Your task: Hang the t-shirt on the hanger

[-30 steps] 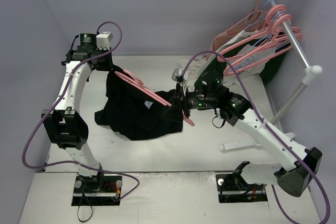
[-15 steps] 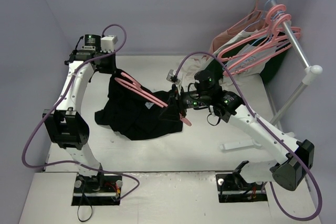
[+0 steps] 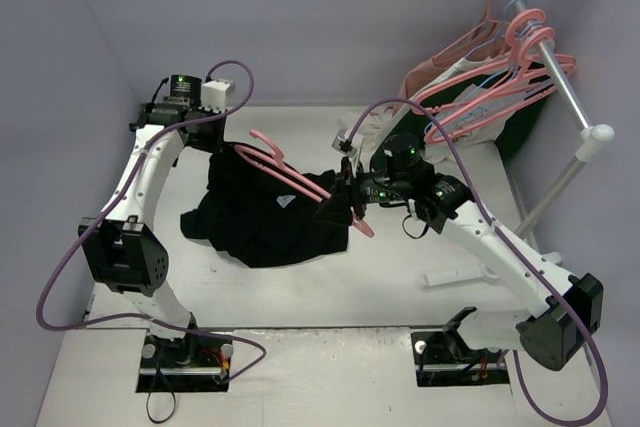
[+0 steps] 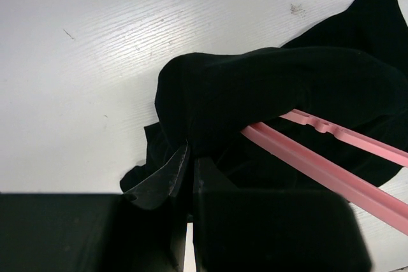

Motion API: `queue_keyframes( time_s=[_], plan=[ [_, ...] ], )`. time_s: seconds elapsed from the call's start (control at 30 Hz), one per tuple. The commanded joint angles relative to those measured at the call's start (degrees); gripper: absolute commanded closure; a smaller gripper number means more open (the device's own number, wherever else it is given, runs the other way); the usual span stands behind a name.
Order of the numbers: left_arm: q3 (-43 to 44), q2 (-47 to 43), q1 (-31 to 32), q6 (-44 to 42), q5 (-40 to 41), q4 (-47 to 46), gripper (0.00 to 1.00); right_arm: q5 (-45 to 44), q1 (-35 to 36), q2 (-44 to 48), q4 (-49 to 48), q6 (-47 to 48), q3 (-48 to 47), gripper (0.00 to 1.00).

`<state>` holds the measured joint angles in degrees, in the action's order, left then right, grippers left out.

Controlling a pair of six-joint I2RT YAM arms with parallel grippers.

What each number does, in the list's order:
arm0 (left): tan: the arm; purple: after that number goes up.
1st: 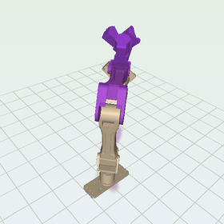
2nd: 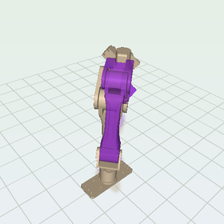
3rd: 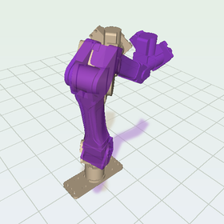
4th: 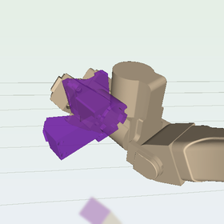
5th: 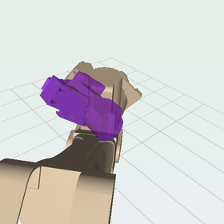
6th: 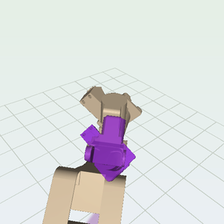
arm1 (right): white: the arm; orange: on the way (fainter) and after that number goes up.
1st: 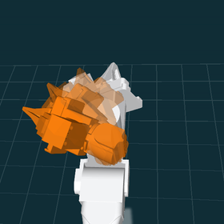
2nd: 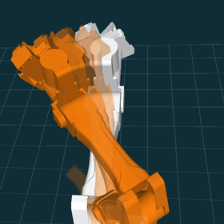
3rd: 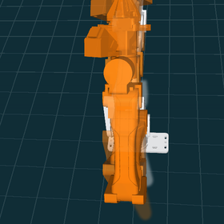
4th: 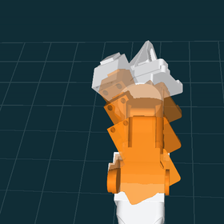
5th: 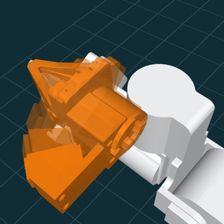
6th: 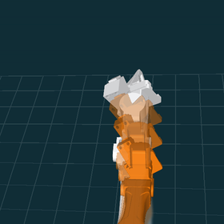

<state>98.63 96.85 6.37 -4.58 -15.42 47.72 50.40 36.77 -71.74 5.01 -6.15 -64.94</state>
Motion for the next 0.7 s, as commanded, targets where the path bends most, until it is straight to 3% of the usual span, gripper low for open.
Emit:
queue_keyframes(
  time_s=[0.0, 0.3, 0.67],
  plan=[
    [0.3, -4.6, 0.4, -2.4, 1.1, -0.9, 1.0, 0.2, -0.3, 3.3, -4.4, 0.3, -0.4, 1.0],
    [1.6, -5.6, 4.4, -6.9, -1.3, -1.0, 1.0, 6.8, -0.2, 0.7, -4.4, 1.3, -1.2, 1.0],
    [6.7, -8.0, 4.5, -13.1, -4.1, -1.1, 1.0, 17.2, -0.2, -1.6, -4.4, 2.8, -3.9, 1.0]
  ],
)
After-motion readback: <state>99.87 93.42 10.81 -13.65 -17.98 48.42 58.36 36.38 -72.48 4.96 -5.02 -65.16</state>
